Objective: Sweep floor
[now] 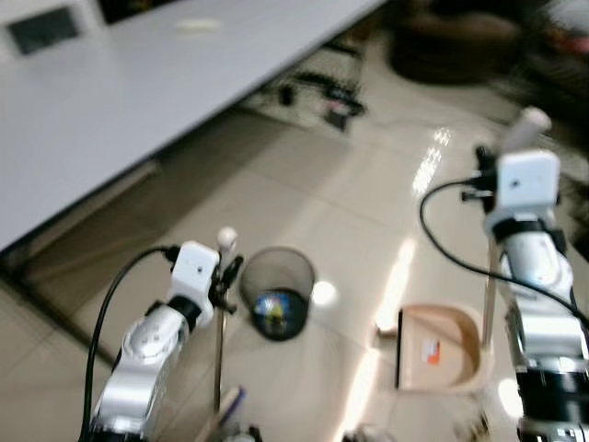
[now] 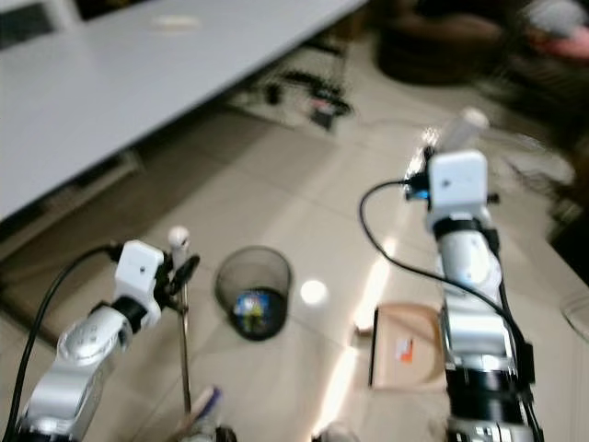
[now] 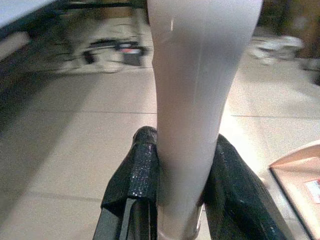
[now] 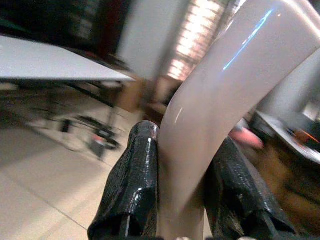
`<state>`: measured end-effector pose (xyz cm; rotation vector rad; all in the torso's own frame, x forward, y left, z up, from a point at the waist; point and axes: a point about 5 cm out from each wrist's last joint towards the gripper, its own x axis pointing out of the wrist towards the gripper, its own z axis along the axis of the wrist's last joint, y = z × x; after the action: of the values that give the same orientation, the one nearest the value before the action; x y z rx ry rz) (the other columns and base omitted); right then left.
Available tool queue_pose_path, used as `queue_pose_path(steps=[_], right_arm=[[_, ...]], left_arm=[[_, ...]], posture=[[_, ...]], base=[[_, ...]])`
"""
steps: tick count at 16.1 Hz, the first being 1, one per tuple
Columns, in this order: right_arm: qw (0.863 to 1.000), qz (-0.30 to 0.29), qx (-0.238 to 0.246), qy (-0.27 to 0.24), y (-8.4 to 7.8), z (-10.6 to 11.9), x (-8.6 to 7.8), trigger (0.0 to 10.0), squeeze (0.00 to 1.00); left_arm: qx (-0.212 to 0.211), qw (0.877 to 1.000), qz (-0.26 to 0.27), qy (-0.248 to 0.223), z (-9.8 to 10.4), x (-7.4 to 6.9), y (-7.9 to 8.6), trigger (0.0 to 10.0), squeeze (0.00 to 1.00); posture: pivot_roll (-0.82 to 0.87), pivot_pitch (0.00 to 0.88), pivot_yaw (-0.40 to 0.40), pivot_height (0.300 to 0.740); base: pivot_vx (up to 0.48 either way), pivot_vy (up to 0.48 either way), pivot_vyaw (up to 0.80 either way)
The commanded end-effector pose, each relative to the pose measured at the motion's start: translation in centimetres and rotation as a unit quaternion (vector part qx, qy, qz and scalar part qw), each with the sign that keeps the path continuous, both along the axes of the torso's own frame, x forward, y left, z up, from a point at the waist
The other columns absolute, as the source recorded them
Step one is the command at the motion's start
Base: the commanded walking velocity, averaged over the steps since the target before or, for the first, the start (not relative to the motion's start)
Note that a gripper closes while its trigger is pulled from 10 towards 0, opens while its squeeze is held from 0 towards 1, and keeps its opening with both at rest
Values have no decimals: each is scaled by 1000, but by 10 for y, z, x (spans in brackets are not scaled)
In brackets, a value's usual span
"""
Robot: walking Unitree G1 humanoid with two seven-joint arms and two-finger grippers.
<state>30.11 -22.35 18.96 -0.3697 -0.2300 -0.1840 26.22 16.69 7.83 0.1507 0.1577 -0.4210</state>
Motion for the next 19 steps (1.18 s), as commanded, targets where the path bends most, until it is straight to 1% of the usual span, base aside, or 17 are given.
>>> queue_pose_path(steps=[1,2,3,4,5,6,7,8,9,10,12,14,16,18,19], right_arm=[[999,-8,-4,-39,0,17,-4,10000,0],[1000,-15,-1,-27,1,11,-9,10000,0],[1000,-21,12,-15,3,7,-9,10000,0],[1000,-23,15,-13,3,7,-9,10000,0],[999,-20,32,-13,8,8,-5,10000,0],[999,-19,39,-13,10,8,-4,10000,0],[998,-19,61,-11,12,6,-4,10000,0],[992,-26,119,8,17,-8,-3,10000,0],[991,-29,127,14,17,-10,-3,10000,0],[992,-27,122,22,19,-13,-3,10000,0],[992,-26,123,21,21,-13,-4,10000,0],[990,-33,132,30,21,-18,-8,10000,0],[989,-33,141,29,20,-17,-8,10000,0],[989,-32,143,30,20,-17,-7,10000,0],[989,-31,143,30,20,-17,-7,10000,0]], left_arm=[[-13,1000,-19,-20,12,4,-6,10000,0],[-20,999,-48,-2,8,-1,-11,10000,0],[-28,998,-61,8,7,-2,-15,10000,0],[-30,998,-61,9,8,-2,-15,10000,0],[-30,999,-44,1,10,2,-14,10000,0],[-30,999,-37,-2,11,3,-14,10000,0],[-32,999,-14,-5,12,7,-13,10000,0],[-42,999,12,-21,17,14,-18,10000,0],[-40,999,8,-29,19,15,-20,10000,0],[-40,998,6,-40,21,17,-23,10000,0],[-44,998,10,-42,22,18,-24,10000,0],[-36,998,14,-58,27,23,-25,10000,0],[-38,996,22,-80,34,29,-27,10000,0],[-44,995,20,-91,38,30,-29,10000,0],[-47,994,21,-94,39,30,-29,10000,0]], posture=[[-54,70,35,740],[-56,70,35,740],[-57,61,30,740],[-57,61,30,740],[-55,65,27,740],[-54,63,25,740],[-47,60,17,740],[-39,61,17,740],[-39,61,17,740],[-44,61,26,740],[-45,61,27,740],[-53,68,35,740],[-54,69,33,740],[-53,74,30,740],[-52,77,30,740]], base=[[0,0,-800],[0,0,-800],[0,0,-800],[0,0,-800],[0,0,-800],[0,0,-800],[0,0,-800],[0,0,-788],[0,0,-788],[0,0,-781],[0,0,-781],[0,0,-800],[0,0,0],[0,0,0],[0,0,-800]])
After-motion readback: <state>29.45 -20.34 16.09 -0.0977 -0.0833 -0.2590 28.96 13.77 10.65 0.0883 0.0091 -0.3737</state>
